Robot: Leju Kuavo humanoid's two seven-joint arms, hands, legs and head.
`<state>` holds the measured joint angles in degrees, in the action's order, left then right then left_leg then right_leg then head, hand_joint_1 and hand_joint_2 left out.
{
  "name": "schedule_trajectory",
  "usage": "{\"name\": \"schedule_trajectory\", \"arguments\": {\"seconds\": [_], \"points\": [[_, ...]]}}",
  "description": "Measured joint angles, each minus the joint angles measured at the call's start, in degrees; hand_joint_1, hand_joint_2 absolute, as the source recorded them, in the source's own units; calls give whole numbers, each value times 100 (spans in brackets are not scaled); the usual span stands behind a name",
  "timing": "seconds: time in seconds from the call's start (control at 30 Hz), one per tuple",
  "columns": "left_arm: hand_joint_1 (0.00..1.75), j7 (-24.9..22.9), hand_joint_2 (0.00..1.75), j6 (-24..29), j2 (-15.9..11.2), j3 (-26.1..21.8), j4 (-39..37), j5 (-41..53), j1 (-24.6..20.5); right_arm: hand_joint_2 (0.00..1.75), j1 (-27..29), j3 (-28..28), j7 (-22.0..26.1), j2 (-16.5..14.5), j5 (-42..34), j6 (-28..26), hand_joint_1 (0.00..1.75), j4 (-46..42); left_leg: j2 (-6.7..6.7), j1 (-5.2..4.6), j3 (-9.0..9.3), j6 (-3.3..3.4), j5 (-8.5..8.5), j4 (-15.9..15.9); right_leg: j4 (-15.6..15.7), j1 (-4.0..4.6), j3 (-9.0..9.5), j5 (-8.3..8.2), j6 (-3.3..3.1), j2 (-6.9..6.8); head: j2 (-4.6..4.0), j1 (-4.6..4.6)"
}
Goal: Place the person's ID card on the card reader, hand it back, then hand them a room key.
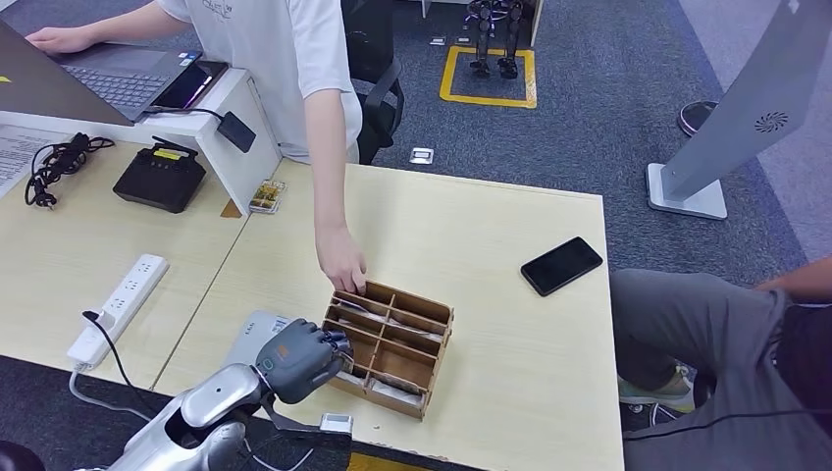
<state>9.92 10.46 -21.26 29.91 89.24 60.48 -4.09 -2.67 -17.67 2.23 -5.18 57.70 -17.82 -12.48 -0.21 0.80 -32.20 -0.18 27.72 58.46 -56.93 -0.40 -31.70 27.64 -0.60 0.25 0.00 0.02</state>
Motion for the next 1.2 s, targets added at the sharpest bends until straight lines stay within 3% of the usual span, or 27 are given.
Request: {"name": "schedule_trajectory", "arguments": {"seconds": [0.17,0.43,0.6,0.87,1.2], "points": [[175,143,175,-126,-203,-143,238,-208,-90,175,-4,-40,7,-4,61,6,0,-3,-1,3,-1,-5,-4,0,-1,1,-3,0,0,-1,0,1],[175,223,175,-732,-1017,-862,1066,-811,-815,175,6,-183,84,-30,158,4,0,-3,-1,7,1,-18,-14,0,-9,3,-5,-7,-10,0,0,1],[175,225,175,-873,-1239,-1309,1310,-979,-1013,175,8,-260,95,-44,185,-8,0,-2,0,6,-1,-19,-14,0,-10,3,-5,-7,-10,2,0,1],[175,29,175,-630,-1215,-1538,1287,-587,-1012,175,10,-288,103,-63,280,-9,0,-2,-1,3,-4,-18,-13,0,-6,2,-10,-6,-8,1,0,1],[175,-711,175,-98,-669,-1579,209,306,-1288,175,15,-325,101,-78,432,39,0,1,0,3,-3,-18,-14,0,-7,1,-13,-10,-9,2,0,-1]]}}
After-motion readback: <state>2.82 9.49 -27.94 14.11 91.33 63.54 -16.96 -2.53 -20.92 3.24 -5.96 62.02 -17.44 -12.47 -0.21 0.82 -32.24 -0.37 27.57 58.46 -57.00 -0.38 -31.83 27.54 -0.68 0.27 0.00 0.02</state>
